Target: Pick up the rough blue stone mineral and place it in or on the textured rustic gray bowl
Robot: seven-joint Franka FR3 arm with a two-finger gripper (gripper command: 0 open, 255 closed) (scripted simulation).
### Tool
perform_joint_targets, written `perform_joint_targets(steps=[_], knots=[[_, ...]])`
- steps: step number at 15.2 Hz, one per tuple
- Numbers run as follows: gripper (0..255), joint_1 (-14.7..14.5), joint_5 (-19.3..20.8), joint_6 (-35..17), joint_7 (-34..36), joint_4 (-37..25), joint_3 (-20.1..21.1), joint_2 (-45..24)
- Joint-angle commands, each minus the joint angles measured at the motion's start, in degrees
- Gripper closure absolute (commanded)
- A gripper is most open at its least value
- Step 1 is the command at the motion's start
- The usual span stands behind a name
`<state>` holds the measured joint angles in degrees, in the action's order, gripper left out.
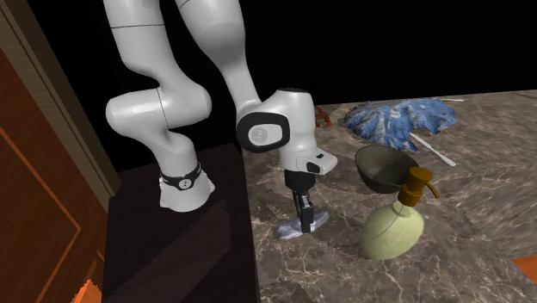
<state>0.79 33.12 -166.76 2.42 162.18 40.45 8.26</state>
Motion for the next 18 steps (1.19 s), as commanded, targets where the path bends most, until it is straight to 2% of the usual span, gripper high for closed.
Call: perform_joint_targets(steps=[1,6,7,9,12,18], knots=[[255,-0.1,0.0,0.0,0.0,0.2,0.1,-0.2],[255,-0.7,-0.9,0.1,-0.6,0.3,-0.2,0.2],[255,-0.1,0.0,0.0,0.0,0.2,0.1,-0.2],[255,-4.5,-6.9,1.2,-5.5,0.8,-2.8,2.3],[255,-10.0,-14.1,3.8,-11.3,1.2,-6.8,5.5],[255,-17.1,-22.3,9.7,-18.2,0.8,-12.3,11.2]])
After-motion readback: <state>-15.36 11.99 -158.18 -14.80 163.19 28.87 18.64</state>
